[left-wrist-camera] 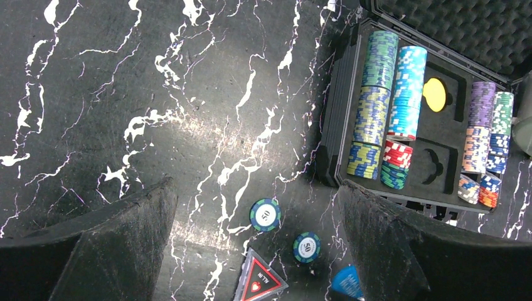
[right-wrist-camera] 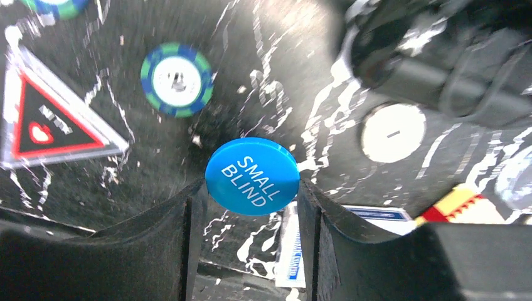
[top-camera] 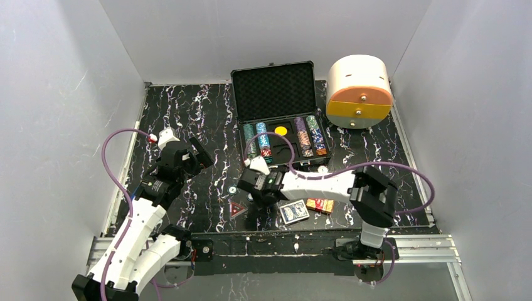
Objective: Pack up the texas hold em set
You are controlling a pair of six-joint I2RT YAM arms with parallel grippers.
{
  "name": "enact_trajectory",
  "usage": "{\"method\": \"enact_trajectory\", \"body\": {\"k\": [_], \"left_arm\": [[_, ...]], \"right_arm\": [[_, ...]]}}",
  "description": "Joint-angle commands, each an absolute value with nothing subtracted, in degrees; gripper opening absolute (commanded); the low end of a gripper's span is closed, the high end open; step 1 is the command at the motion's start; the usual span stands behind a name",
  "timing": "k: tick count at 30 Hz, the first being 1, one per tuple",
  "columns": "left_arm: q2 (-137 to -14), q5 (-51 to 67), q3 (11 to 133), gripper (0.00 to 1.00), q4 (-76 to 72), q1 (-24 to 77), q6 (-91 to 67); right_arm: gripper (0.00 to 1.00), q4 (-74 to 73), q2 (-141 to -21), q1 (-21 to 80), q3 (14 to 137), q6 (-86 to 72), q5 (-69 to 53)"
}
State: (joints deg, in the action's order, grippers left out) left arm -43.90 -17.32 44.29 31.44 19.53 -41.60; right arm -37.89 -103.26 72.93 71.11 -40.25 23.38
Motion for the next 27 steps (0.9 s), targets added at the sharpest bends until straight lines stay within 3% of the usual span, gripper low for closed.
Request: {"method": "enact_trajectory", "body": {"k": [1, 13, 27], "left_arm": [[-43.03, -17.72, 44.24, 0.98, 32.61, 19.65, -41.78], [-44.69, -14.63, 43.85, 0.98, 32.09, 19.66, -41.88], [-46.36, -13.81, 44.01, 0.98, 31.73, 19.67, -41.62]], "right_arm": [[0.59, -36.74, -96.07, 67.44, 75.26, -37.62, 29.61], [0.59, -31.39, -99.07, 48.54, 81.6, -26.97, 29.88], [0.6, -31.71, -107.66, 43.97, 84.7, -24.95, 24.17]]}}
